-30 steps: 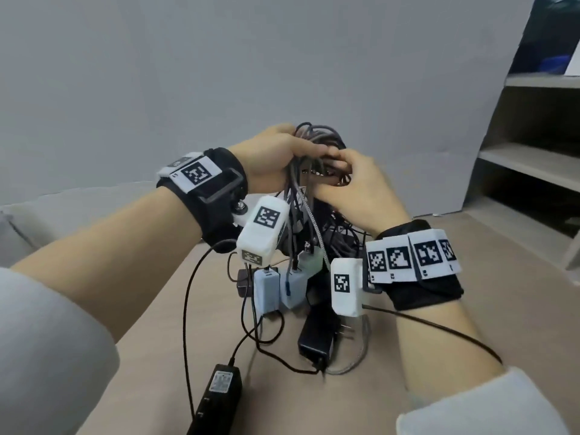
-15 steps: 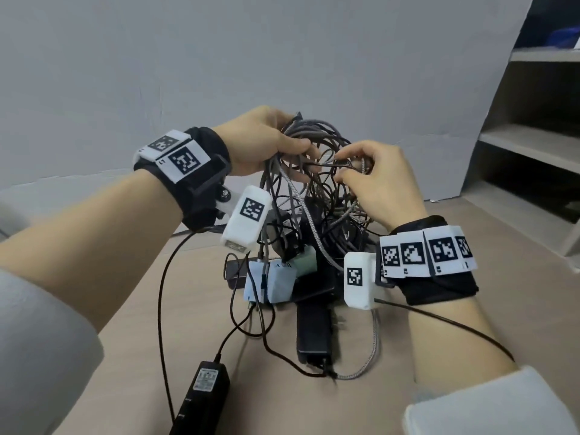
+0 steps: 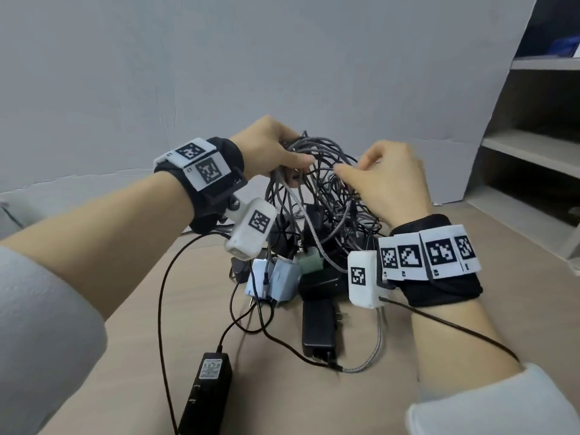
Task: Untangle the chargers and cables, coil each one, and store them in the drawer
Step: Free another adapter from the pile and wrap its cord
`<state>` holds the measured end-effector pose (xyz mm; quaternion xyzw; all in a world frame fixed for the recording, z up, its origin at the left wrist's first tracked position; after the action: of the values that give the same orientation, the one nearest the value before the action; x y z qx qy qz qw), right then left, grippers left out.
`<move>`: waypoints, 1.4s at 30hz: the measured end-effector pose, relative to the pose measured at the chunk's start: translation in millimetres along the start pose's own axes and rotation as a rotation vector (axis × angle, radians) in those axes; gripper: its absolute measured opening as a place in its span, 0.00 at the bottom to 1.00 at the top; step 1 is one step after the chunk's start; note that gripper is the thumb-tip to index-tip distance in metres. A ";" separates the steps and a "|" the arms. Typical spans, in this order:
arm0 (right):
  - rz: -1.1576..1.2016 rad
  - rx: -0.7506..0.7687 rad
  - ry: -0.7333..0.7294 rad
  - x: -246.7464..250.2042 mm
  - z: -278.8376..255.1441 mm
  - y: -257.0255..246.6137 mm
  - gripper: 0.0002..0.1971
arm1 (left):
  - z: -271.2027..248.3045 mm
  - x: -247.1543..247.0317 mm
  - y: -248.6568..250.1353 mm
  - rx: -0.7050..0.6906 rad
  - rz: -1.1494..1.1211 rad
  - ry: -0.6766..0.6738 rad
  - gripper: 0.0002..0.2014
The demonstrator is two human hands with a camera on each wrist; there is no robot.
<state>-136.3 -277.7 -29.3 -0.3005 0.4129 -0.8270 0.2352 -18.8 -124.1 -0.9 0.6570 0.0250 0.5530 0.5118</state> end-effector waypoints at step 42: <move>0.275 -0.045 -0.030 -10.1 9.1 22.9 0.07 | 9.6 13.6 -34.6 -0.064 0.612 0.067 0.13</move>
<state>-119.6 -288.8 -47.0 -0.2586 0.4653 -0.7728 0.3456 12.1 -105.7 -14.3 0.5988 -0.1746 0.7035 0.3406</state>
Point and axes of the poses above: each hand's wrist, its own z-axis towards the middle knuckle, its own x-axis out of the back of the hand, y = z × x, the point moved 7 cm from there along z, towards the middle knuckle, and after that the axes turned 8 degrees about z, right-handed, at the moved point
